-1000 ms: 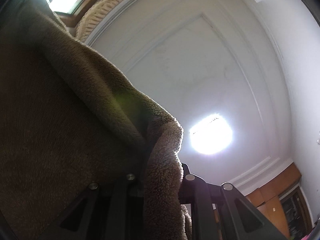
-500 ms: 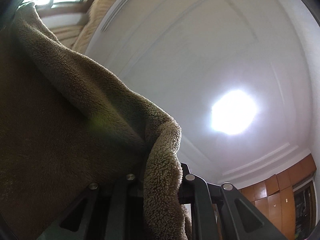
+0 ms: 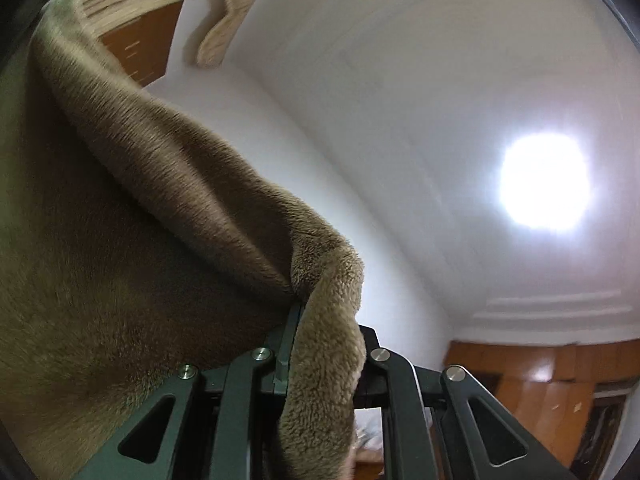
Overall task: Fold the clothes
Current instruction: 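Raise the blanket high with both tools to shake it out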
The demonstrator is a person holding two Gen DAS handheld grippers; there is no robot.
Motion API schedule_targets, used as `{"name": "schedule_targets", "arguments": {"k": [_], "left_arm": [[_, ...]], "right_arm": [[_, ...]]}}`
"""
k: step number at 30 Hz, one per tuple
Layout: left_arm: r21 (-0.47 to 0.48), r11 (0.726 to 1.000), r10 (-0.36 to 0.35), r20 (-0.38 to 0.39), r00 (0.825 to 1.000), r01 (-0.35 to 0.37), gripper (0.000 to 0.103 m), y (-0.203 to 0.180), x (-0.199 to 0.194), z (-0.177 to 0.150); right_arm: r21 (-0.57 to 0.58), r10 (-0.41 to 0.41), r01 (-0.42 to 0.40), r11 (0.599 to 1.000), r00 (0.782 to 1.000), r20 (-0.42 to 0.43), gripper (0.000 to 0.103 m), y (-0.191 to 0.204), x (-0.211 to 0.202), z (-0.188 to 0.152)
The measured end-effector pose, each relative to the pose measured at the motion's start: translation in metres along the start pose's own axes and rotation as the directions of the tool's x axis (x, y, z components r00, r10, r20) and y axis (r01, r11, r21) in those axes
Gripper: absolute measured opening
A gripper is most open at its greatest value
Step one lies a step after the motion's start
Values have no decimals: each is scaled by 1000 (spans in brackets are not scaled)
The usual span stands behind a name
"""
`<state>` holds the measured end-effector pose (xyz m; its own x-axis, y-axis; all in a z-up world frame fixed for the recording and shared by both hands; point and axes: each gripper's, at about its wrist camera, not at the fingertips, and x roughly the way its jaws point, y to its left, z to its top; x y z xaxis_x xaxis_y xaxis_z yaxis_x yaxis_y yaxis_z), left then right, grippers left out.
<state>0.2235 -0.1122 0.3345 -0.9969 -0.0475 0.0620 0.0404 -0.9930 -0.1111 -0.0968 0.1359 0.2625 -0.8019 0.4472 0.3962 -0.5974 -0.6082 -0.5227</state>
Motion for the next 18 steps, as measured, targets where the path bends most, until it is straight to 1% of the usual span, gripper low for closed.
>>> {"name": "schedule_targets", "arguments": {"k": [1, 5, 7, 9, 11, 14, 16, 18], "left_arm": [[8, 1000, 9, -19, 1000, -8, 29, -4, 11, -5], [31, 999, 32, -113, 993, -29, 29, -19, 60, -30], [44, 999, 37, -177, 984, -30, 29, -25, 86, -47], [68, 997, 44, -249, 968, -28, 29, -33, 115, -70], [91, 995, 58, -318, 946, -30, 29, -39, 142, -96], [120, 992, 80, -419, 904, -32, 29, -47, 180, -137], [134, 990, 94, -478, 873, -33, 29, -51, 203, -161], [144, 989, 106, -532, 840, -34, 29, -54, 223, -184]], "right_arm": [[4, 27, -27, 1000, 999, -26, 15, 10, 13, -4], [-29, 75, -78, 996, 991, -112, 15, 61, 61, -27], [-33, 113, -120, 992, 980, -167, 15, 86, 84, -41], [-29, 161, -172, 985, 961, -226, 15, 111, 106, -58], [-27, 206, -223, 974, 936, -285, 15, 139, 127, -78], [-19, 271, -299, 954, 888, -371, 15, 180, 153, -108], [-5, 317, -353, 936, 846, -428, 15, 205, 168, -128], [18, 363, -406, 914, 796, -484, 15, 230, 185, -148]]}}
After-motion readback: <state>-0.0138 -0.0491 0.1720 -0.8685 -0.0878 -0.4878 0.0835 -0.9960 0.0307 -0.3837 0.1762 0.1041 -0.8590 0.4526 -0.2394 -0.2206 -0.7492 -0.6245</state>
